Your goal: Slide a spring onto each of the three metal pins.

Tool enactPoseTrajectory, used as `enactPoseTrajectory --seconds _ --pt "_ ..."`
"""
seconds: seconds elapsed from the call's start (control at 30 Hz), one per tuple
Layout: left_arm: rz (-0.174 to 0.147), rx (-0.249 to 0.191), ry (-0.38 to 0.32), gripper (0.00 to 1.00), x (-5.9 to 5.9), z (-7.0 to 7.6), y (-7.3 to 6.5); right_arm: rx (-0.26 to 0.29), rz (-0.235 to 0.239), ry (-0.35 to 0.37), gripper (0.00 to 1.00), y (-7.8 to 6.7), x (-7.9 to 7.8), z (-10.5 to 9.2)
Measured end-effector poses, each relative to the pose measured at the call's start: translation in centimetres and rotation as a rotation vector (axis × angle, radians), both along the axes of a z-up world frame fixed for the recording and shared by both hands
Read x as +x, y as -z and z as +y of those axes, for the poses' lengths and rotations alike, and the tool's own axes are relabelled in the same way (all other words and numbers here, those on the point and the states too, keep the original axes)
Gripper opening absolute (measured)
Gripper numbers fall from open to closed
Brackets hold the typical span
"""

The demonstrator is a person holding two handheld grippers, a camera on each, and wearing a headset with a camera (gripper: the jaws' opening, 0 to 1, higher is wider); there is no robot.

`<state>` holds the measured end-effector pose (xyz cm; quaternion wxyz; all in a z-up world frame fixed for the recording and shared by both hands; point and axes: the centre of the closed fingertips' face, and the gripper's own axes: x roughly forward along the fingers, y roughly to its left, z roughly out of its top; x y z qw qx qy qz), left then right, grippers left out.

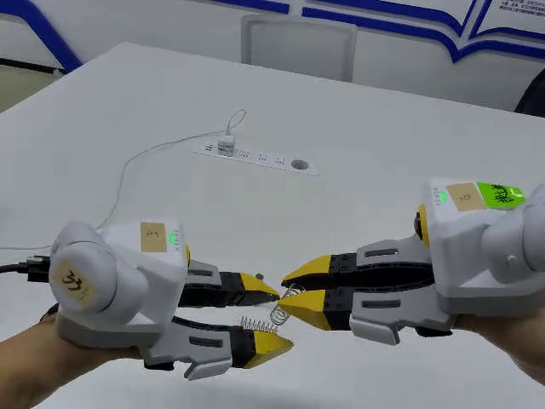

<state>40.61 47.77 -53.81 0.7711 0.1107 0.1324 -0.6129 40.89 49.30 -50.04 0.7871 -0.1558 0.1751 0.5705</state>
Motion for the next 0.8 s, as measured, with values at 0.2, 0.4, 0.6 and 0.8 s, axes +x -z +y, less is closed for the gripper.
enactPoseTrajectory --seconds 0.2,0.4,0.6,0.8 --pt "0.004 -0.026 -0.056 0.53 1.1 0.8 -0.6 -0.004 -0.012 0.053 0.1 -0.1 1.5 -1.0" --pt "0.008 -0.019 -0.108 0.65 2.1 2.2 -0.6 -0.024 -0.023 0.126 0.1 -0.1 3.6 -2.6" --pt "0.004 -0.012 -0.151 0.76 2.6 3.5 -0.6 -0.04 -0.036 0.205 0.1 0.4 5.9 -4.2" --pt "0.001 -0.008 -0.195 0.82 3.3 4.5 -0.7 -0.055 -0.019 0.269 0.1 1.5 7.6 -5.7"
